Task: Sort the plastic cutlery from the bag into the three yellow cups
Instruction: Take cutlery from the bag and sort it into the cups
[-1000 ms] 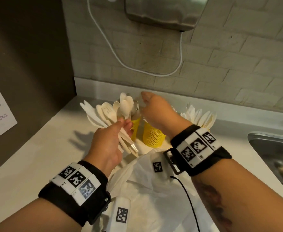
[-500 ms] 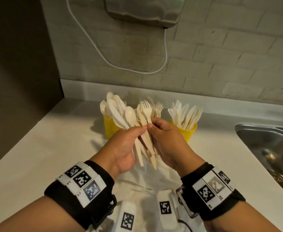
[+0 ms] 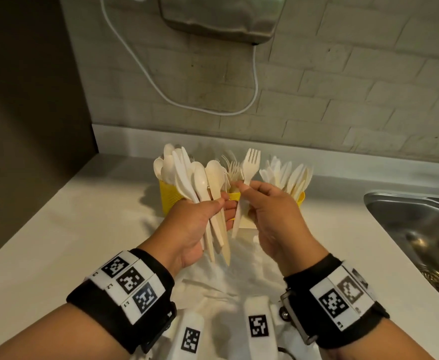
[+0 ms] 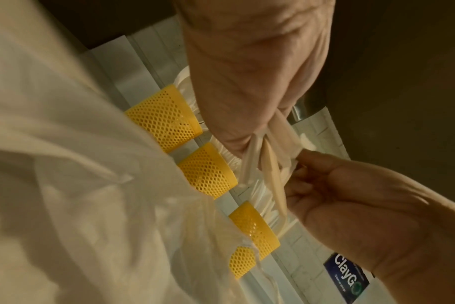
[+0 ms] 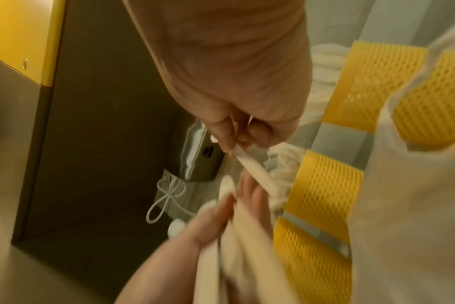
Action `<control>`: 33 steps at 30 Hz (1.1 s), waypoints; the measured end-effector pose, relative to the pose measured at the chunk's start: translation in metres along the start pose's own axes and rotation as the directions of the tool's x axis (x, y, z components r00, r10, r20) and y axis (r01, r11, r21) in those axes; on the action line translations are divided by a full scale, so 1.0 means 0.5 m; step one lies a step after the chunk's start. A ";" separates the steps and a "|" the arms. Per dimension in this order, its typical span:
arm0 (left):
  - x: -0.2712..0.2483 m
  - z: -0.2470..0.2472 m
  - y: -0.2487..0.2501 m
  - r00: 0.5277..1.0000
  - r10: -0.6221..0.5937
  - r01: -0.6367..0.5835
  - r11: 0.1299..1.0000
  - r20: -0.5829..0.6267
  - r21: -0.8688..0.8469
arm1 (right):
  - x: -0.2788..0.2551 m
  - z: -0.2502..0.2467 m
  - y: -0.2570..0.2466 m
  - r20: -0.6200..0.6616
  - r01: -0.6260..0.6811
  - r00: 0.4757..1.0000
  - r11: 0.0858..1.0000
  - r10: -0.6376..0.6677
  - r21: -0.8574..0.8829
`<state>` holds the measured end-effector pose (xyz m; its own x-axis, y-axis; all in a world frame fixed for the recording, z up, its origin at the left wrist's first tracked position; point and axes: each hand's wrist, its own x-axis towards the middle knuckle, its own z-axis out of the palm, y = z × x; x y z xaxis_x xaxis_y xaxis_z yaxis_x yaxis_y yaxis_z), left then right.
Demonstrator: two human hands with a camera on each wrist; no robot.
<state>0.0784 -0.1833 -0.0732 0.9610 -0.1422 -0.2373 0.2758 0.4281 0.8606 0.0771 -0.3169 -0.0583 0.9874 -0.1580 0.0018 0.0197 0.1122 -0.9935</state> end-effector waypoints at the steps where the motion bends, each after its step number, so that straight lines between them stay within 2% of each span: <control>1: 0.001 -0.005 -0.001 1.000 -0.009 0.009 1.000 -0.001 -0.014 | 0.007 -0.010 -0.010 -0.029 0.028 0.999 0.999 -0.028 -0.018; 3: 0.002 -0.017 -0.002 1.000 -0.025 0.025 0.999 -0.010 -0.038 | 0.031 -0.030 -0.039 -0.117 0.134 0.982 0.984 -0.147 -0.114; 5: 0.001 -0.024 -0.003 0.999 -0.037 0.037 0.998 -0.013 -0.054 | 0.062 -0.042 -0.078 -0.190 0.241 0.940 0.944 -0.285 -0.223; 7: 0.000 -0.025 -0.002 0.999 -0.038 0.037 0.997 -0.012 -0.064 | 0.094 -0.038 -0.108 -0.196 0.308 0.902 0.891 -0.385 -0.333; 9: -0.001 -0.022 -0.001 0.999 -0.033 0.032 0.997 -0.011 -0.070 | 0.127 -0.020 -0.118 -0.135 0.325 0.888 0.807 -0.440 -0.493; 10: -0.002 -0.021 0.000 1.000 -0.029 0.029 0.997 -0.008 -0.070 | 0.140 -0.009 -0.117 -0.085 0.314 0.887 0.727 -0.454 -0.610; 12: -0.003 -0.023 0.002 1.000 -0.022 0.022 0.998 0.001 -0.064 | 0.157 0.014 -0.101 0.024 0.256 0.894 0.466 -0.448 -0.847; 14: -0.004 -0.029 0.005 1.000 -0.016 0.016 0.998 0.007 -0.055 | 0.165 0.034 -0.078 0.166 0.254 0.901 0.176 -0.400 -0.951; 15: -0.005 -0.032 0.007 1.000 -0.013 0.014 0.999 0.014 -0.048 | 0.167 0.042 -0.067 0.218 0.258 0.909 0.069 -0.354 -0.964; 18: -0.007 -0.040 0.013 0.999 0.002 -0.002 1.000 0.041 -0.009 | 0.182 0.052 -0.050 0.242 0.229 0.938 -0.083 -0.248 -0.970; 20: -0.009 -0.041 0.017 0.998 0.007 -0.007 1.000 0.057 0.002 | 0.187 0.057 -0.053 0.221 0.207 0.958 -0.093 -0.185 -0.974; 23: -0.010 -0.039 0.023 0.997 0.012 -0.010 1.000 0.072 -0.028 | 0.180 0.054 -0.074 0.179 0.180 0.981 0.006 -0.071 -0.984; 25: -0.011 -0.038 0.025 0.997 0.015 -0.011 0.999 0.080 -0.051 | 0.173 0.044 -0.088 0.207 0.218 0.973 0.103 -0.103 -0.971; 28: -0.009 -0.037 0.026 0.995 0.021 -0.015 0.998 0.093 -0.062 | 0.165 0.030 -0.098 0.202 0.268 0.945 0.259 -0.256 -0.928; 30: -0.006 -0.036 0.025 0.996 0.021 -0.016 0.998 0.083 -0.058 | 0.169 0.024 -0.095 0.192 0.282 0.927 0.258 -0.322 -0.924; 33: -0.002 -0.035 0.025 0.998 0.023 -0.019 0.998 0.061 -0.053 | 0.178 0.020 -0.087 0.193 0.288 0.924 0.268 -0.329 -0.919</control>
<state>0.0811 -0.1624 -0.0701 0.9640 -0.1863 -0.1899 0.2578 0.4778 0.8398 0.1656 -0.3261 -0.0138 0.9364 0.0065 0.3509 0.1453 -0.9174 -0.3705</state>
